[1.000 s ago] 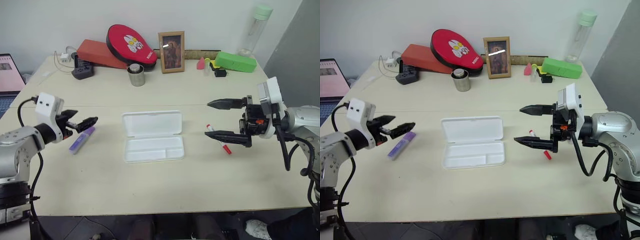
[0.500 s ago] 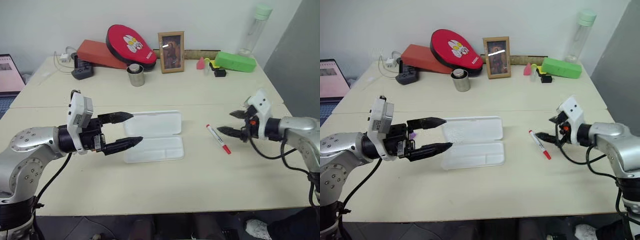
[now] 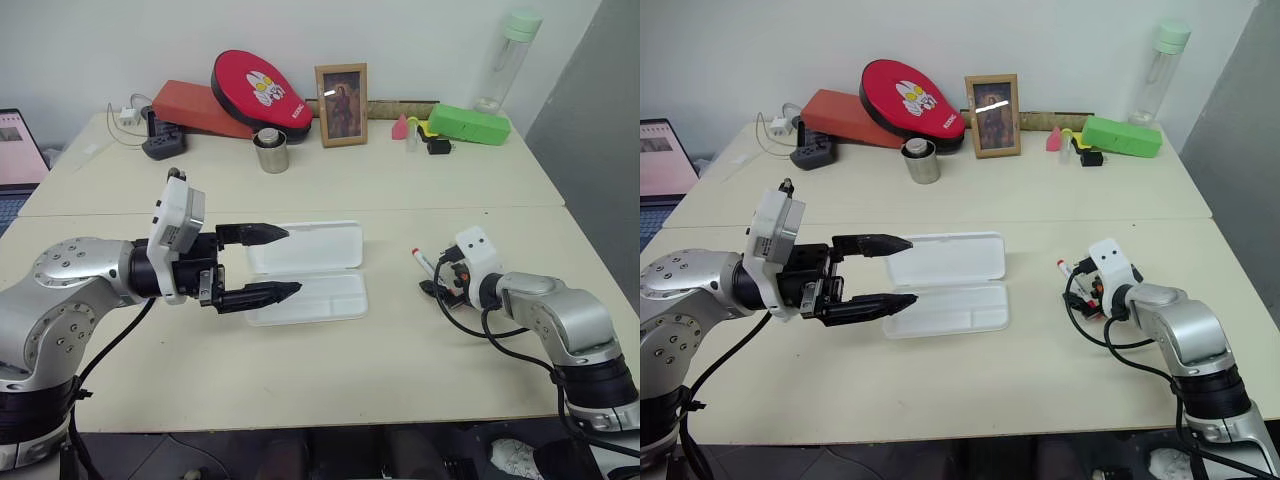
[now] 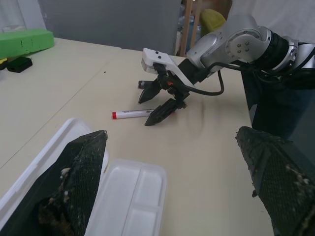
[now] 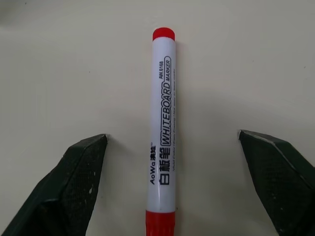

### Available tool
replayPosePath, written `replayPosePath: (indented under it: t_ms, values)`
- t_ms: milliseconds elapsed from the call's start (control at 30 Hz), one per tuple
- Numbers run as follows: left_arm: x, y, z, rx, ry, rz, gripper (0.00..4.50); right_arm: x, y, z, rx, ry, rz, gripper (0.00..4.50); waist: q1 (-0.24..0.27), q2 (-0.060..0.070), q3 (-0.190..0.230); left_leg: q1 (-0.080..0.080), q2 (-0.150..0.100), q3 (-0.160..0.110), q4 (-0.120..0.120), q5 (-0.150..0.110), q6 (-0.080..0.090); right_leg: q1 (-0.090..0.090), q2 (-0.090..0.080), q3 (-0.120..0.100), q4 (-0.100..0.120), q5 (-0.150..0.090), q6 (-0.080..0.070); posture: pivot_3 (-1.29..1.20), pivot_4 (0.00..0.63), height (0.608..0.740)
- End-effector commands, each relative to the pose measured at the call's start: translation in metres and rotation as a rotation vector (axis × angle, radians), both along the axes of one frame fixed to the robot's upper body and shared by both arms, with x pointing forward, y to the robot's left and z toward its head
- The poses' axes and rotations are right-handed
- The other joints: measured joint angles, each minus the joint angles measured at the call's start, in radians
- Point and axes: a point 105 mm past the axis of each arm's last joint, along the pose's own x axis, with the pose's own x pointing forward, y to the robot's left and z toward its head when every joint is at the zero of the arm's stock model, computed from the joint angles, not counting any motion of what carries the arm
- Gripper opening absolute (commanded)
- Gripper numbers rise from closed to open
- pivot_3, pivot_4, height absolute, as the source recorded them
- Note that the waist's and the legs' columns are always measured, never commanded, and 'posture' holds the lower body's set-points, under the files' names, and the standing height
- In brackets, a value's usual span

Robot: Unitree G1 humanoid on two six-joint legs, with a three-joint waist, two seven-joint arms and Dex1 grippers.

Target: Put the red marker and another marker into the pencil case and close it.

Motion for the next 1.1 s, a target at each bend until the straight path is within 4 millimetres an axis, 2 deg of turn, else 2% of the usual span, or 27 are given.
replayPosePath:
  t_ms: [33, 300, 367, 400, 500, 567, 633, 667, 767, 833, 867, 1000, 1100]
  values:
    - [-0.004, -0.001, 0.008, 0.012, -0.050, -0.020, 4.50, 0.000, -0.007, 0.003, -0.056, -0.013, -0.006, 3.09, 0.001, 0.000, 0.000, 0.000, 0.000, 0.000, 0.000, 0.000, 0.000, 0.000, 0.000, 0.000, 0.000, 0.000, 0.000, 0.00, 0.150, 0.740]
    - [-0.003, 0.000, 0.006, 0.024, -0.065, -0.004, 4.50, 0.000, -0.008, 0.005, -0.042, -0.009, 0.010, 1.15, 0.002, 0.000, 0.000, 0.000, 0.000, 0.000, 0.000, 0.000, 0.000, 0.000, 0.000, 0.000, 0.000, 0.000, 0.000, 0.00, 0.150, 0.740]
    - [-0.001, 0.002, 0.006, 0.020, -0.071, 0.011, 4.50, 0.002, -0.008, 0.008, -0.044, -0.019, 0.014, 0.48, 0.002, 0.000, 0.000, 0.000, 0.000, 0.000, 0.000, 0.000, 0.000, 0.000, 0.000, 0.000, -0.001, 0.000, 0.000, 0.00, 0.150, 0.740]
    - [0.000, 0.002, 0.006, 0.018, -0.070, 0.018, 4.50, 0.002, -0.008, 0.009, -0.044, -0.026, 0.017, 0.28, 0.002, 0.000, 0.000, 0.000, 0.000, 0.000, 0.000, 0.000, 0.000, 0.000, 0.000, 0.000, -0.001, 0.000, 0.000, 0.00, 0.150, 0.740]
    - [0.004, 0.007, 0.008, 0.007, -0.074, 0.055, 4.50, 0.005, -0.007, 0.018, -0.029, -0.058, 0.048, 0.25, 0.002, 0.000, 0.000, 0.000, 0.000, 0.000, 0.000, 0.000, 0.000, 0.000, 0.000, 0.000, -0.001, 0.000, 0.000, 0.00, 0.150, 0.740]
    - [0.003, 0.012, 0.007, -0.001, -0.067, 0.080, 4.50, 0.009, -0.004, 0.040, -0.022, -0.127, 0.123, 0.25, 0.002, 0.000, 0.000, 0.000, 0.000, 0.000, 0.000, 0.000, 0.000, 0.000, 0.000, 0.000, -0.001, 0.000, 0.000, 0.00, 0.150, 0.740]
    - [-0.001, 0.019, 0.004, 0.006, -0.052, 0.115, 4.50, 0.001, 0.013, 0.068, -0.022, -0.214, 0.328, 0.25, 0.000, 0.001, 0.001, -0.001, 0.000, 0.001, 0.000, 0.000, 0.000, -0.001, 0.000, 0.000, -0.001, 0.000, 0.000, 0.00, 0.150, 0.740]
    - [-0.003, 0.023, 0.002, 0.009, -0.045, 0.133, 4.50, -0.010, 0.022, 0.072, -0.038, -0.216, 0.443, 0.25, -0.002, 0.002, 0.001, -0.001, 0.000, 0.001, 0.000, 0.000, 0.000, -0.001, 0.000, 0.001, -0.001, 0.000, 0.000, 0.00, 0.150, 0.740]
    - [-0.007, 0.034, -0.002, 0.014, -0.026, 0.184, 4.50, -0.041, 0.041, 0.072, -0.057, -0.175, 0.722, 0.25, -0.001, 0.002, 0.002, 0.000, 0.002, 0.000, -0.001, -0.001, 0.001, -0.001, 0.001, 0.000, -0.002, -0.001, -0.001, 0.00, 0.150, 0.740]
    - [-0.013, 0.044, -0.007, 0.029, -0.007, 0.226, 4.50, -0.048, 0.060, 0.077, -0.032, -0.190, 0.842, 0.25, -0.002, 0.002, 0.001, -0.001, 0.007, 0.000, -0.001, -0.001, 0.002, 0.000, 0.005, -0.001, -0.002, -0.001, -0.001, 0.00, 0.150, 0.740]
    - [-0.016, 0.047, -0.009, 0.033, 0.002, 0.243, 4.50, -0.047, 0.068, 0.077, -0.028, -0.197, 0.878, 0.25, -0.006, 0.002, 0.001, 0.000, 0.009, 0.001, -0.001, -0.001, 0.002, 0.000, 0.006, -0.001, -0.002, 0.000, -0.002, 0.00, 0.150, 0.740]
    - [-0.030, 0.068, -0.016, 0.055, 0.036, 0.342, 4.50, -0.037, 0.121, 0.067, -0.099, -0.244, 1.061, 0.25, -0.019, 0.002, 0.002, 0.002, 0.015, 0.003, -0.001, -0.001, 0.002, -0.001, 0.009, 0.000, -0.002, 0.003, -0.008, 0.00, 0.150, 0.740]
    - [-0.035, 0.072, -0.015, 0.054, 0.037, 0.368, 4.50, -0.027, 0.138, 0.061, -0.136, -0.258, 1.095, 0.25, -0.017, 0.002, 0.002, 0.003, 0.016, 0.002, -0.001, -0.001, 0.002, -0.001, 0.010, 0.000, -0.001, 0.003, -0.010, 0.00, 0.150, 0.740]
